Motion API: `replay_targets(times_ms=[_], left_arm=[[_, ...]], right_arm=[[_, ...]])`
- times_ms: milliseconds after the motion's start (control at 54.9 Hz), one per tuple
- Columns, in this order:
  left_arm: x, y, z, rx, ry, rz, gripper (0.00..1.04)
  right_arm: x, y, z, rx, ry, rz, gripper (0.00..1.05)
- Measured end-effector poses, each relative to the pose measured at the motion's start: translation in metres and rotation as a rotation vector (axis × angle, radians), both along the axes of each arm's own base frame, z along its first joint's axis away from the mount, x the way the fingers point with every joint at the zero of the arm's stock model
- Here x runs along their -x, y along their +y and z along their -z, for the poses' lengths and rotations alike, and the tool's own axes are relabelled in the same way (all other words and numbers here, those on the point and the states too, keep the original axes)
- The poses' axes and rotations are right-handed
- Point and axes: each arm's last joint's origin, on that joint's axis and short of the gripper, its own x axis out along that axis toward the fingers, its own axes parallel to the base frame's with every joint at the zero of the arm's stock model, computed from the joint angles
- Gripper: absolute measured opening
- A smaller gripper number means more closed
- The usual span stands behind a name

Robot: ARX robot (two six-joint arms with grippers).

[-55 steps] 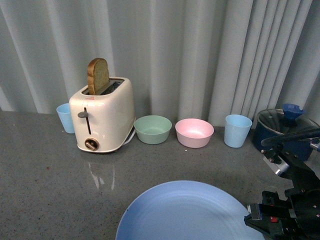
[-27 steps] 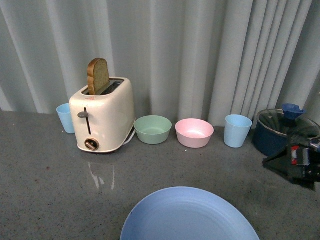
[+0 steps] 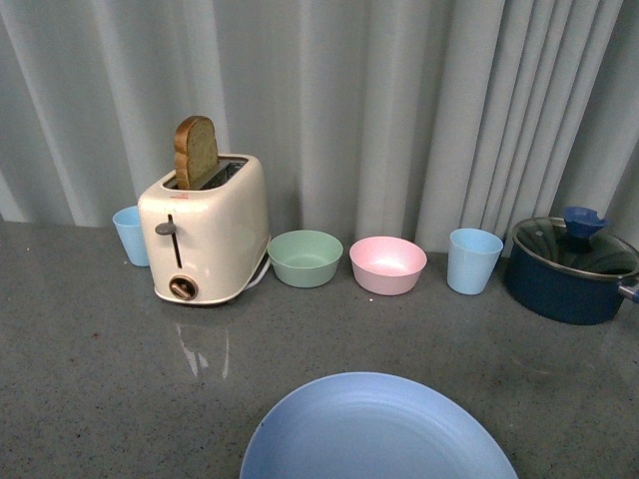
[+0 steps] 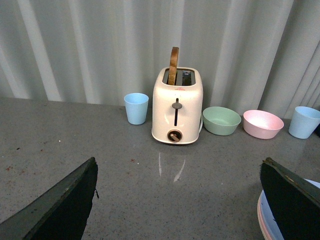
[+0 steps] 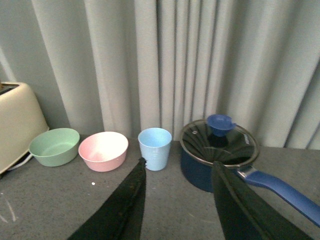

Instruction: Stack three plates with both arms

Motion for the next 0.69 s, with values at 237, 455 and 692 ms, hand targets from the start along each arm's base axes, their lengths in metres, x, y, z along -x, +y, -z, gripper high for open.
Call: replay_targets(times_ms=[237, 455, 692], left_arm=[[0.000, 0.000, 0.000, 0.000, 0.000, 0.000, 0.98], [0.000, 0.000, 0.000, 0.000, 0.000, 0.000, 0.98], [0.000, 0.000, 0.000, 0.000, 0.000, 0.000, 0.98]], right_arm=[[0.033, -0.002, 0.004, 0.007, 0.020, 0.003, 0.03], [0.056, -0.002, 0.004, 0.008, 0.021, 0.003, 0.03], [0.079, -0.002, 0.003, 0.007, 0.019, 0.003, 0.03]])
